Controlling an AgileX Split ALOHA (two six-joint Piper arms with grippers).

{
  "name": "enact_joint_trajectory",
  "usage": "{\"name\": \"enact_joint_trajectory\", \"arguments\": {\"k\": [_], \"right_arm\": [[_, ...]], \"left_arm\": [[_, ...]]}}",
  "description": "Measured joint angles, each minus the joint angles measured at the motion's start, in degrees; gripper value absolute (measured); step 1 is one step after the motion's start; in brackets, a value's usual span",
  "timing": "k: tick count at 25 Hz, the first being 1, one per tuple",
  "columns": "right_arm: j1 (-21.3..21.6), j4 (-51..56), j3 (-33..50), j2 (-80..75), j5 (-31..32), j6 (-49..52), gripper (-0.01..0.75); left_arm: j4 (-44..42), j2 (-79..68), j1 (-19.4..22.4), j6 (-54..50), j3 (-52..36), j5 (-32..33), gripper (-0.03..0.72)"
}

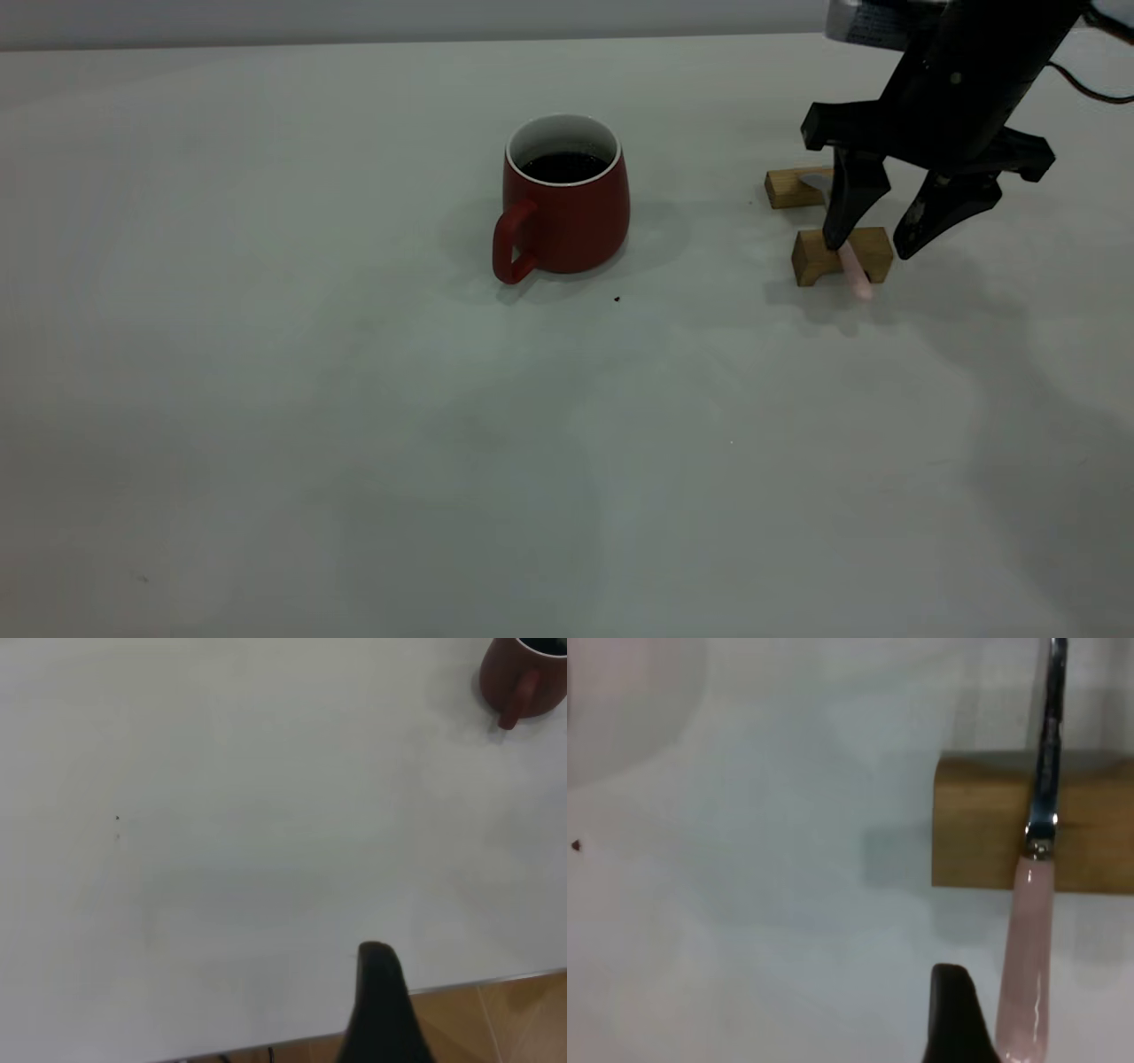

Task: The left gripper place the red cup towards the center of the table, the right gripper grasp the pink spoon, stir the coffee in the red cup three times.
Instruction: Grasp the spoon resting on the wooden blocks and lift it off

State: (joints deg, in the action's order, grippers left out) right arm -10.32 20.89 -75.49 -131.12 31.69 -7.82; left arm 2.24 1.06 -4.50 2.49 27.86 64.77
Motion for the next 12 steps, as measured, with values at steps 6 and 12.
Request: {"name": "enact_joint_trajectory", "arguments": {"k": [6,12], "right_arm": [[-0.47,0.11,-0.06,-0.71,-0.41,-0.22,0.533],[-1.84,0.06,-0.06,-0.71,-2.72,-1.38,0.533]], "left_arm": [[0.00,0.00,0.00,0.07,0.00,0.00,0.586],[0.00,0.00,0.00,0.02,0.00,0.00,0.586]]}}
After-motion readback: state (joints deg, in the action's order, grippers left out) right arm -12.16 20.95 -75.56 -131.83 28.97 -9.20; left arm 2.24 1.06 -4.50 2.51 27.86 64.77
